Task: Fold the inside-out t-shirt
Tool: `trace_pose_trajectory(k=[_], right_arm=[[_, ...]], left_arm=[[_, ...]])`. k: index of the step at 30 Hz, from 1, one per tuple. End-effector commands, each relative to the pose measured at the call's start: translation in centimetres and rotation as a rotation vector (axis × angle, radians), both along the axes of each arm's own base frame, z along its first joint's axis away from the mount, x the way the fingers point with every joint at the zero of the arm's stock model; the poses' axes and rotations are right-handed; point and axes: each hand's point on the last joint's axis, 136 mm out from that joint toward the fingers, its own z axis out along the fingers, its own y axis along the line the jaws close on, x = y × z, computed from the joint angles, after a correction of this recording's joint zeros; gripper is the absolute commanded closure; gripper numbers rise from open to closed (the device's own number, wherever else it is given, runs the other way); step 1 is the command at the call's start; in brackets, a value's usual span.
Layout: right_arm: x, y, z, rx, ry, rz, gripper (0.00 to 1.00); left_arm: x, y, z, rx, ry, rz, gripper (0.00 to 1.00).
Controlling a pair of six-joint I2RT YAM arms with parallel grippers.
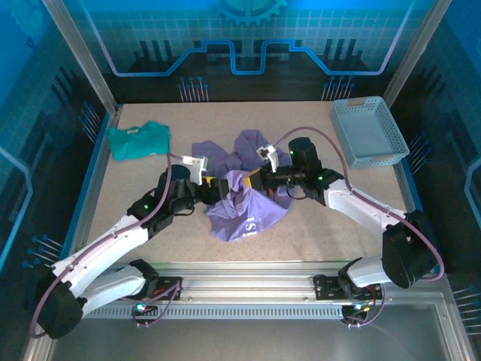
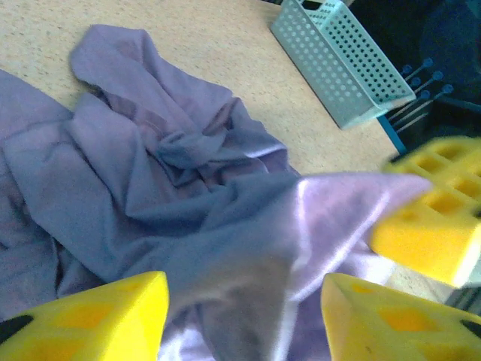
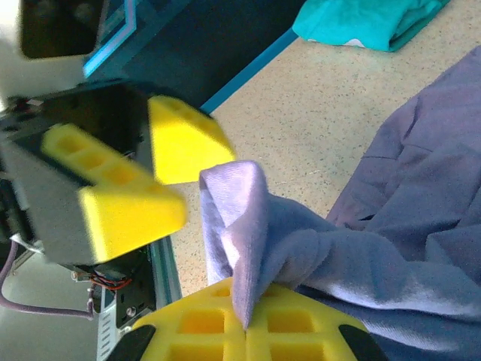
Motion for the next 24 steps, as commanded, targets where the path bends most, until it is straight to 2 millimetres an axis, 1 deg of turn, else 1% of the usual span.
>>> trace_pose_trajectory(k=[1, 4, 5, 8, 10, 12, 14, 15, 16, 18, 22, 24], right_arm=[[1.2, -0.1, 1.3, 0.025, 0.026, -0.031, 1.00], [1.9, -0.4, 1.0, 0.004, 0.085, -0.075, 1.00], [2.0, -0.5, 1.0, -0.002, 0.100, -0.083, 1.00], [2.3, -0.6, 0.7, -0.015, 0.141, -0.103, 1.00], [2.4, -0.7, 0.5, -0.018, 0.158, -0.113, 1.00], [2.6, -0.8, 0.4, -0.018, 0.166, -0.120, 1.00], [2.6, -0.8, 0.3, -0.018, 0.167, -0.121, 1.00], [2.6, -0.8, 0.2, -0.020, 0.169, -0.123, 1.00], [2.6, -0.8, 0.3, -0.019, 0.169, -0.122, 1.00], [2.6, -0.9, 0.2, -0.020, 0.170, -0.123, 1.00], [2.6, -1.1, 0.3, -0.021, 0.163, -0.127, 1.00], [2.4, -1.1, 0.4, -0.022, 0.162, -0.125, 1.00]], left_arm=[[-1.1, 0.7, -1.1, 0.048, 0.003, 0.015, 0.40], [-1.6, 0.6, -1.2, 0.099, -0.029, 0.010, 0.39], [-1.8, 0.4, -1.2, 0.117, -0.046, 0.000, 0.40], [-2.4, -0.8, -0.5, 0.131, -0.088, -0.059, 0.49], [-3.1, -2.1, 0.2, 0.114, -0.107, -0.118, 0.58], [-3.8, -3.6, 0.8, 0.072, -0.106, -0.193, 0.62], [-4.4, -5.1, 1.2, 0.021, -0.087, -0.268, 0.63], [-4.4, -5.7, 1.2, 0.003, -0.069, -0.287, 0.63], [-4.2, -6.2, 1.0, -0.005, -0.046, -0.291, 0.64], [-3.2, -6.3, 0.3, 0.009, -0.009, -0.251, 0.65], [-0.7, -5.5, -1.7, 0.052, 0.072, -0.141, 0.67], [0.2, -5.4, -2.2, 0.052, 0.081, -0.116, 0.67]])
